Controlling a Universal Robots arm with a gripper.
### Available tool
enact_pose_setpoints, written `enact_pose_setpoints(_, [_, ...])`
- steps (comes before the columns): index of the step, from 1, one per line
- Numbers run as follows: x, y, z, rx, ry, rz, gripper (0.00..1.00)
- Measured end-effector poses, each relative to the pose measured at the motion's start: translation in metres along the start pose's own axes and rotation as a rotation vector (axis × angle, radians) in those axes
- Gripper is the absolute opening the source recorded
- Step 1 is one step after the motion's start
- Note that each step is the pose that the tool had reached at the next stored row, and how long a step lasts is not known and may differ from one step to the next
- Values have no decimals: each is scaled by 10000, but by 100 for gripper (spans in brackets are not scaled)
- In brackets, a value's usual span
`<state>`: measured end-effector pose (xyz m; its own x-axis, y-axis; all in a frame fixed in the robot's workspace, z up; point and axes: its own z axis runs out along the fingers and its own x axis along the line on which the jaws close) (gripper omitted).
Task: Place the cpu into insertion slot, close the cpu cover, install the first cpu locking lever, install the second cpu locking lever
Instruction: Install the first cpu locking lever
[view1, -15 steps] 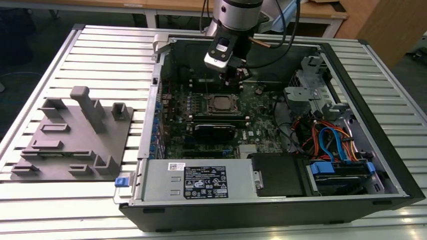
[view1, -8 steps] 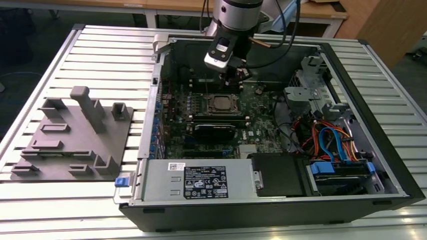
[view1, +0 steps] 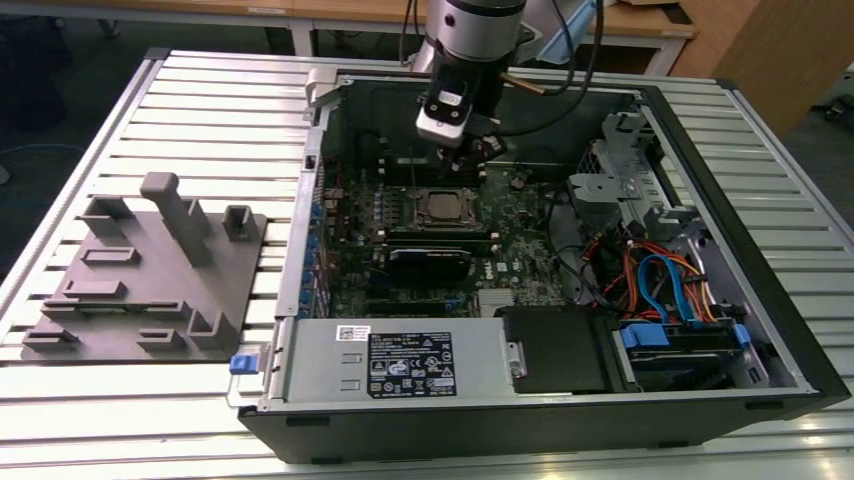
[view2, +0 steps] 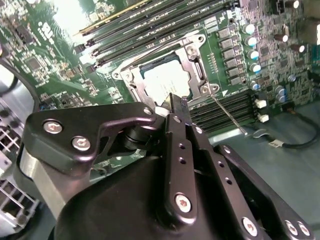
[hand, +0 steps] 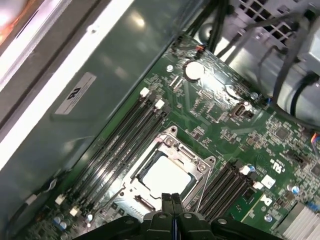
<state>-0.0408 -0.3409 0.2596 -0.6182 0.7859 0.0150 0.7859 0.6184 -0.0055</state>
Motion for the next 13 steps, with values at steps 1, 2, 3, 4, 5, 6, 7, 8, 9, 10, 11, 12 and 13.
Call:
enact_pose_setpoints(1, [0,0,0,2,-1,-140,10])
enact_pose_setpoints(2, [0,0,0,4,-2,-266,10])
enact_pose_setpoints(3, [0,0,0,6,-3,-396,10])
enact_pose_setpoints(4, [0,0,0,8,-3,-519,10])
enact_pose_setpoints(5, [0,0,0,10,-4,-640,10])
enact_pose_setpoints(6, [-1,0,0,11,-5,-751,10])
enact_pose_setpoints(7, [-1,-1,0,13,-5,-848,10])
enact_pose_setpoints(8, [-2,-1,1,11,-6,-932,10])
enact_pose_setpoints(9, [-2,-1,1,12,-6,-995,10])
enact_pose_setpoints(10, [-3,-2,1,13,-7,-1024,10])
enact_pose_setpoints(11, [-3,-2,1,13,-7,-1039,10])
enact_pose_setpoints(12, [-3,-2,0,14,-8,-1043,10])
enact_pose_setpoints(13, [-3,-2,1,14,-7,-1044,10])
